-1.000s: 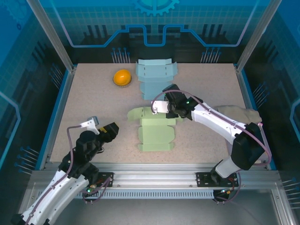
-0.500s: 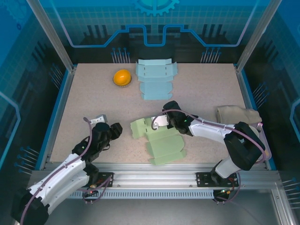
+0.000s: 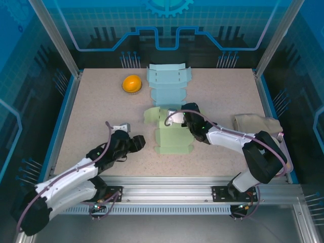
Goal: Fold the paper box
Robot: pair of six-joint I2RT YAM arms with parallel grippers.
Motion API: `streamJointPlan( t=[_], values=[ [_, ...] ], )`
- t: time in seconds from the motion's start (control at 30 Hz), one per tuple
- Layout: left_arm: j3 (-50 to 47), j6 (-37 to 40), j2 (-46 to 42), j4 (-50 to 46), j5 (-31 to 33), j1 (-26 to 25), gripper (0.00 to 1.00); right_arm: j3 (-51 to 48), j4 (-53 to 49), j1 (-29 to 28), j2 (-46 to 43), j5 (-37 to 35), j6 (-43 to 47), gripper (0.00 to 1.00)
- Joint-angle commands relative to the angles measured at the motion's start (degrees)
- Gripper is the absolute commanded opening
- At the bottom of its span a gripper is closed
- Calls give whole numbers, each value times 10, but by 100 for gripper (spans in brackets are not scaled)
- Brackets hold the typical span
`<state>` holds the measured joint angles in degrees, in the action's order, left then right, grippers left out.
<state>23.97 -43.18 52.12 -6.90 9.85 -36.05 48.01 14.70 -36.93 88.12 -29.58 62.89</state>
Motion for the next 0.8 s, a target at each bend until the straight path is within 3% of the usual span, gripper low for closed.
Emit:
streamJointPlan(
  t=[0.0,0.1,0.27,0.5,0.77],
  values=[
    [33,-2,60,66,-52,-11,52,13,19,3,11,-2,-26,0],
    [71,-19,120,112,-76,-27,52,11,14,7,15,-3,-37,0],
    [130,-19,207,149,-65,-49,51,6,11,21,14,7,-72,0],
    [158,-27,321,203,-50,-49,49,-5,11,28,12,24,-85,0],
    [134,-36,375,215,-22,-17,48,-28,13,31,10,55,-61,0]
  ],
)
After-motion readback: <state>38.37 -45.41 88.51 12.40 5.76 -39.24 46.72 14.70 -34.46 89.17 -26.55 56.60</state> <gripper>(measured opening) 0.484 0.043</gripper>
